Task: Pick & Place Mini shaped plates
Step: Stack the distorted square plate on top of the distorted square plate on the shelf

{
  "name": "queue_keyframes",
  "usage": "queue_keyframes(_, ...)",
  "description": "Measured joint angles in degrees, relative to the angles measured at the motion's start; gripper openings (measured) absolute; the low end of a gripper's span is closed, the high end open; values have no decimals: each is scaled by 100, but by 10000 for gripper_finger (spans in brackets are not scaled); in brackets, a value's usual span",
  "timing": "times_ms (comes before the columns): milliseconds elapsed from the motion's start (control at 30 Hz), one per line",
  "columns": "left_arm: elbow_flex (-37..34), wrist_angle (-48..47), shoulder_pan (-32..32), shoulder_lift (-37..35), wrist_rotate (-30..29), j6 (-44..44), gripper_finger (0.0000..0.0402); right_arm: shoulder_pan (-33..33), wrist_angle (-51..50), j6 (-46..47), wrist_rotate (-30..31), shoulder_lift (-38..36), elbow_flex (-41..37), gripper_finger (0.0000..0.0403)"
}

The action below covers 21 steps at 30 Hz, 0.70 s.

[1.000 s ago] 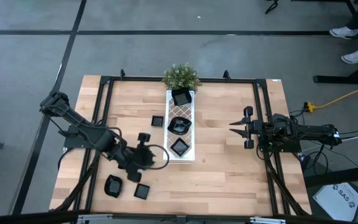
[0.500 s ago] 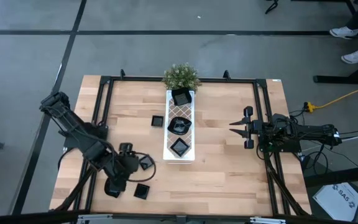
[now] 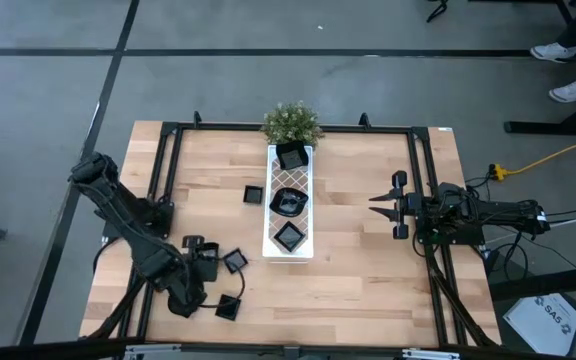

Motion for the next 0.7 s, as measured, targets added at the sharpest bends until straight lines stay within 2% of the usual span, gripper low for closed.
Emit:
queue_keyframes(233, -289, 30, 3, 474, 156, -605, 109, -2, 1, 1, 0, 1, -2, 102)
queue_keyframes(567, -289, 191, -153, 1289, 175, -333, 103, 0, 1, 0, 0, -1, 0, 102)
queue_keyframes(700, -291, 173, -153, 1529, -25, -340, 104, -2, 0, 1, 0, -1, 0, 102)
